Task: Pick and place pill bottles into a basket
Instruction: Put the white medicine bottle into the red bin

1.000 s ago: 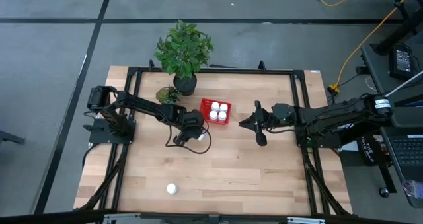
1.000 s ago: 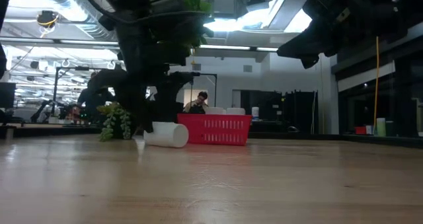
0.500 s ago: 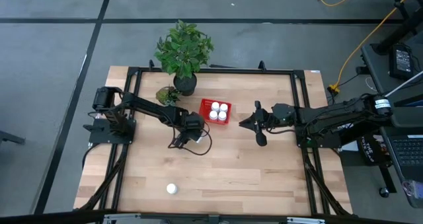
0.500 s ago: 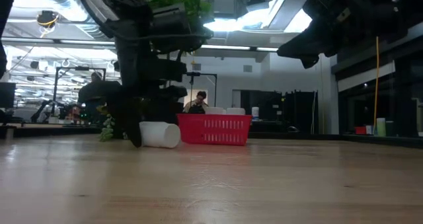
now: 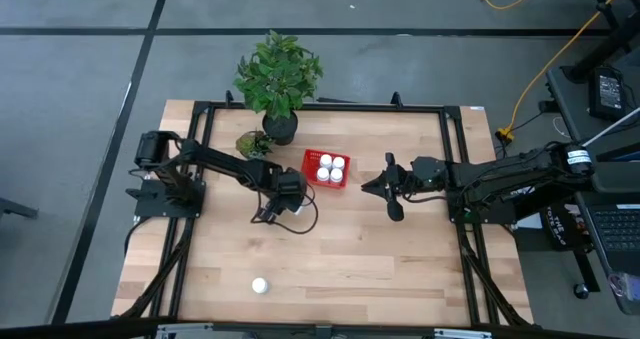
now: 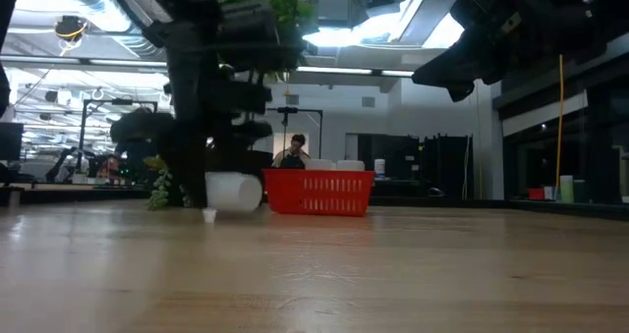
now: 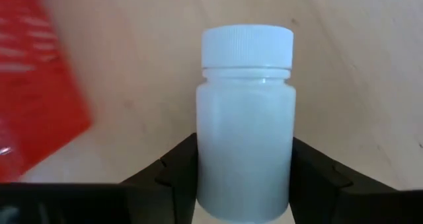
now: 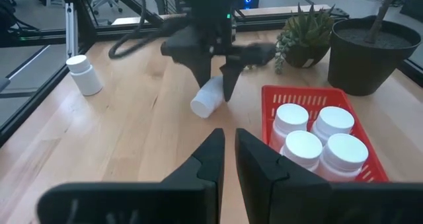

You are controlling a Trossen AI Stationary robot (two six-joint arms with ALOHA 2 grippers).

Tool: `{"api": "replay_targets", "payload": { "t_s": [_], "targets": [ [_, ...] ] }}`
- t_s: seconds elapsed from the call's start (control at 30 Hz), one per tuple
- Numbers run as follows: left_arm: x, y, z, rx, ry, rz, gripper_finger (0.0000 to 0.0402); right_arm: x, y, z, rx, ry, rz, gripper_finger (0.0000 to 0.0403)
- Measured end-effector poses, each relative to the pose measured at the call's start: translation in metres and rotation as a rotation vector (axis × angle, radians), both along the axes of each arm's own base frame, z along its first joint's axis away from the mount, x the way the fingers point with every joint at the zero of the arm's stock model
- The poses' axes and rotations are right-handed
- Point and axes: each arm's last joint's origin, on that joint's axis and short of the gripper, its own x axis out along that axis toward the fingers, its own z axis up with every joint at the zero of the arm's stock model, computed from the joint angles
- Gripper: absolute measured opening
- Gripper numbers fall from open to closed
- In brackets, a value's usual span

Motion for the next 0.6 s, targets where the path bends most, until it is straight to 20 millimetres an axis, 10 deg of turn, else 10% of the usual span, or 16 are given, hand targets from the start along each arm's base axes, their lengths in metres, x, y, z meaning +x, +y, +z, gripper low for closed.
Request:
{"api": "replay_targets", "payload": {
  "t_s": [0.6],
  "targets": [
    [-0.037,0.006,0.09,-0.202,-0.486,0.152,0.0168,0.0,0.0,0.0,-0.048,-0.002,0.015,0.0042]
  ]
}}
